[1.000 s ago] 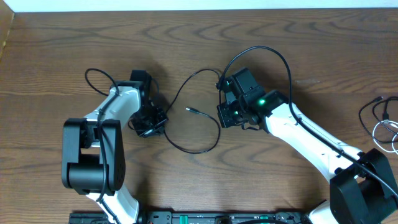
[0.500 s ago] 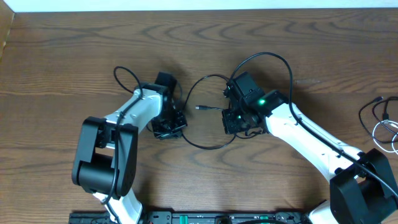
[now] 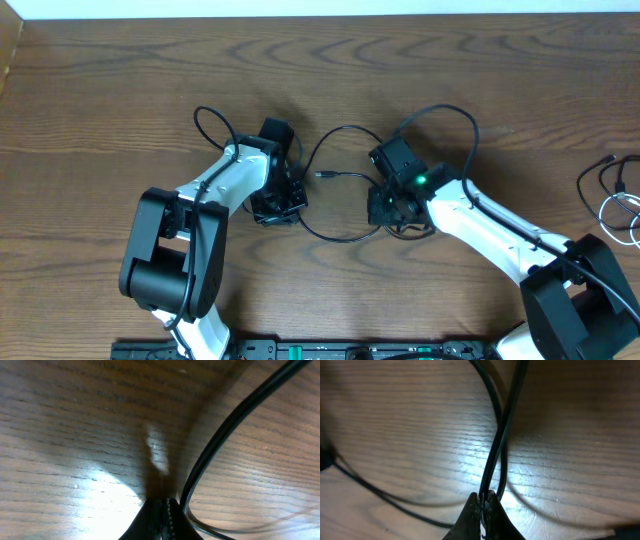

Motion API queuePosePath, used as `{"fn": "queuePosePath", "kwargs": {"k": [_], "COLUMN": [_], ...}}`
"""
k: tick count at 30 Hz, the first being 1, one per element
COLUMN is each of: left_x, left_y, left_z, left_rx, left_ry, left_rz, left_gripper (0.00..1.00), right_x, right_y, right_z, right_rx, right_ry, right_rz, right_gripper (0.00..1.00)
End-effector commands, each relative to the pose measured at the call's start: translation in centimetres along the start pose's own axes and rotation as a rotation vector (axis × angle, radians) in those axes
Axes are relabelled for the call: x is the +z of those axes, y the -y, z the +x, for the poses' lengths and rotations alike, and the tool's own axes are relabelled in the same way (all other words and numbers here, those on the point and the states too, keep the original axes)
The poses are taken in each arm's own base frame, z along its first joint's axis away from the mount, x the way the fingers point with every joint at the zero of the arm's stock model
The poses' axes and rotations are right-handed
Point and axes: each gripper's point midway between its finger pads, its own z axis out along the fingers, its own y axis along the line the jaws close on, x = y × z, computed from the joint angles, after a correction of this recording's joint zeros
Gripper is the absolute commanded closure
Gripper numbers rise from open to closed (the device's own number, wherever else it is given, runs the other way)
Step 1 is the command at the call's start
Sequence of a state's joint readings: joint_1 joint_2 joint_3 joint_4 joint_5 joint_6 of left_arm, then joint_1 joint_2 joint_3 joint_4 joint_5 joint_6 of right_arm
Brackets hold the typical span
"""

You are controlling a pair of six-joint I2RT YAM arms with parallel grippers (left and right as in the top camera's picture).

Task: Untangle cables

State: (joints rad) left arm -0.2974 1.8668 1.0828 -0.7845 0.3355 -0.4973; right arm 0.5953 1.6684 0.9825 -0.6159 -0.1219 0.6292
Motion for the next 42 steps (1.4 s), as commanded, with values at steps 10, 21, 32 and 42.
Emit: {"fn": "queuePosePath", "kwargs": {"k": [10,21,32,42], "left_x": [1.1,1.1,1.1,1.1], "left_y": [-0.7,-0.7,-0.7,-0.7], "left_z": [0.6,0.6,0.6,0.6], "left_rx": [-0.014,-0.014,-0.014,-0.013], "left_ry": [-0.030,-0.030,-0.031,-0.031], "left_rz": [-0.028,-0.028,-0.028,-0.028], "left_gripper": [0.92,0.92,0.92,0.92], "right_x": [1.5,1.7,2.1,2.9], "right_y": [1.1,1.1,2.2,2.8], "right_z": [1.2,1.4,1.8,2.4], "right_rx": [0.091,0.102,0.160,0.204], "right_ry": [0.014,0.026,0.037,0.041], "right_rz": [0.001,0.019,0.063,0.063], "right_gripper": [0.91,0.91,0.91,0.88]}}
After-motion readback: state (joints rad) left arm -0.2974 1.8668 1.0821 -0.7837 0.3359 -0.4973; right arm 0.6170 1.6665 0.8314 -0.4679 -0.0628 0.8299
